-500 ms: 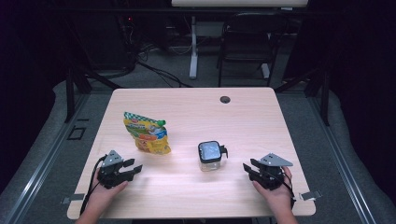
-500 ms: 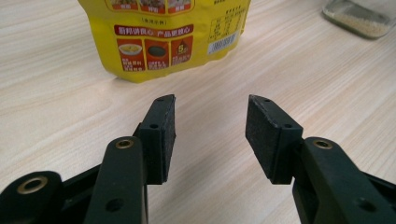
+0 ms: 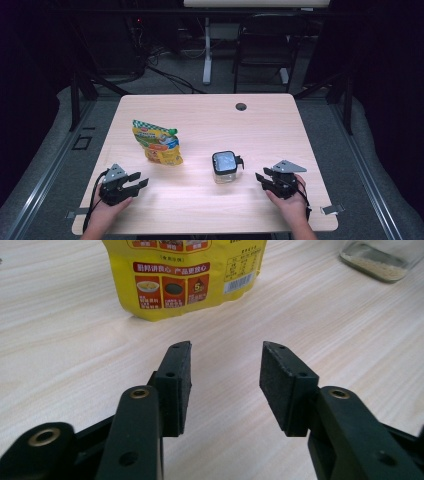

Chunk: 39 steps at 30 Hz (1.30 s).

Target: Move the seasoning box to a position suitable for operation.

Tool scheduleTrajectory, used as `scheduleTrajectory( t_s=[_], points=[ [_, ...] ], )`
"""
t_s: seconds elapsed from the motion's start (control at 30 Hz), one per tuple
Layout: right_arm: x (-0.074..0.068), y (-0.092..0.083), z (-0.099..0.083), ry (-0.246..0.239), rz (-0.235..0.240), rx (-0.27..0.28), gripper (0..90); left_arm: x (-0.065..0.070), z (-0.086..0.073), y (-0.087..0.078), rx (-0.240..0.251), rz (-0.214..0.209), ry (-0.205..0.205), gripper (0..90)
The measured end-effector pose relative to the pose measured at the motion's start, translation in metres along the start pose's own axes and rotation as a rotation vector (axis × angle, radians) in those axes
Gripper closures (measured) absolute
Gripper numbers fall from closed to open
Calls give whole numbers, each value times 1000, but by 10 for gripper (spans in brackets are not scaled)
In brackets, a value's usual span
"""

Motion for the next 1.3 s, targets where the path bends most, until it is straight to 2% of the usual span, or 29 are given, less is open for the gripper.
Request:
scheduleTrajectory(
  t_s=[0.2, 0.23, 0.3, 0.4, 0.43, 0.5, 0.53, 0.6, 0.63, 0.7, 0.77, 0.97, 1.17, 1.23, 1.3],
  points=[
    [-7, 7, 8, -22, 7, 26, 604, 2, -5, -8, -6, 8, 16, 582],
    [-9, 12, 10, -15, 38, 23, 603, 3, -7, -10, -6, 33, 19, 584],
    [-12, 17, 13, -32, 45, 19, 611, 3, -8, -13, 0, 31, 15, 587],
    [-17, 23, 20, -46, 57, 2, 687, 4, -11, -16, 3, 43, 5, 590],
    [-20, 23, 23, -68, 39, -2, 688, 5, -12, -18, 3, 46, 3, 590],
    [-25, 24, 28, -93, 53, -9, 685, 5, -13, -21, 8, 40, 6, 590],
    [-28, 25, 30, -118, 55, -36, 679, 5, -12, -23, 9, 39, 6, 590],
    [-32, 29, 31, -184, 31, -73, 650, 4, -12, -24, 20, 42, 7, 590],
    [-33, 31, 31, -203, 25, -78, 632, 4, -12, -24, 20, 42, 7, 590],
    [-32, 36, 31, -213, 13, -99, 622, 4, -12, -24, 11, 46, 5, 589],
    [-28, 40, 33, -204, 31, -95, 622, 3, -12, -22, 11, 42, 11, 589],
    [-16, 55, 36, -132, 84, -62, 650, 1, -11, -17, 1, 42, 15, 585],
    [-20, 59, 37, -174, 97, -34, 674, 1, -12, -17, -5, 48, 13, 584],
    [-22, 61, 37, -182, 108, -34, 714, 1, -12, -18, -5, 52, 16, 582],
    [-25, 61, 36, -201, 96, -34, 745, 1, -12, -18, -7, 56, 13, 582]
  ],
)
Point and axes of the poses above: each handheld gripper's, and its own axes: y roughly forward along the jaws, z roughly out of its top, x roughly to its right, the point moved 1 cm from there along y, roughly forward along the jaws, and after that the axes turned 8 degrees about y, right-handed, at the moved point
